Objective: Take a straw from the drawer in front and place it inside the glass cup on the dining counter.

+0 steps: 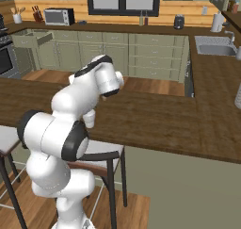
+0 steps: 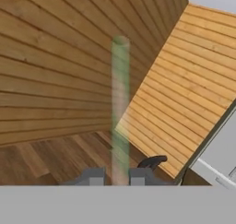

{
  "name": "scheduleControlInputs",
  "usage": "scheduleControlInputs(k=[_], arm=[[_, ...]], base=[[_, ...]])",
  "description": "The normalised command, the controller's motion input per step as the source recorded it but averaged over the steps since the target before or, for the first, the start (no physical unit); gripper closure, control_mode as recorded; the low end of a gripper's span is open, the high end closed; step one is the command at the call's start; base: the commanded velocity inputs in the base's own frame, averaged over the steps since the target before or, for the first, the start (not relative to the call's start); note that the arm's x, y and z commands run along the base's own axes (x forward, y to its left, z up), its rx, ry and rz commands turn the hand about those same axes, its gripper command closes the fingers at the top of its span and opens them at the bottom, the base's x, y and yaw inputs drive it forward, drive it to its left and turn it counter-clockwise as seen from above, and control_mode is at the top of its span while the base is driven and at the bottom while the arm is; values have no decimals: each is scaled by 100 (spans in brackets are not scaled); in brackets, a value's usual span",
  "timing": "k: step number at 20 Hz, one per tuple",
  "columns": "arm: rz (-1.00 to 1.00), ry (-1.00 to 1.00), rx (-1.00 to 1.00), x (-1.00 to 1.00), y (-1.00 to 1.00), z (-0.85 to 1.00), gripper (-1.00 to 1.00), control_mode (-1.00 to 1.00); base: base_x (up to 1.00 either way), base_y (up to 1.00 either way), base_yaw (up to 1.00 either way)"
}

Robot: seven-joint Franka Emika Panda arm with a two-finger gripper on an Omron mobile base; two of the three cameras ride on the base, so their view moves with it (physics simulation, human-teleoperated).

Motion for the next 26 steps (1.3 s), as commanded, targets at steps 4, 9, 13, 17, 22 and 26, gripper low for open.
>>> scheduleControlInputs(k=[4,9,13,17,22,26], arm=[[0,4,5,44,-2,-28,100,-100],[0,2,0,38,-3,-31,100,-100],[0,1,-2,33,-7,-23,100,-100],[0,5,0,20,-5,-12,100,-100],[0,8,-1,14,0,-27,100,-100],[0,8,-2,16,0,-33,100,-100]], base=[[0,0,0],[0,0,0],[0,0,0],[0,0,0],[0,0,0],[0,0,0]])
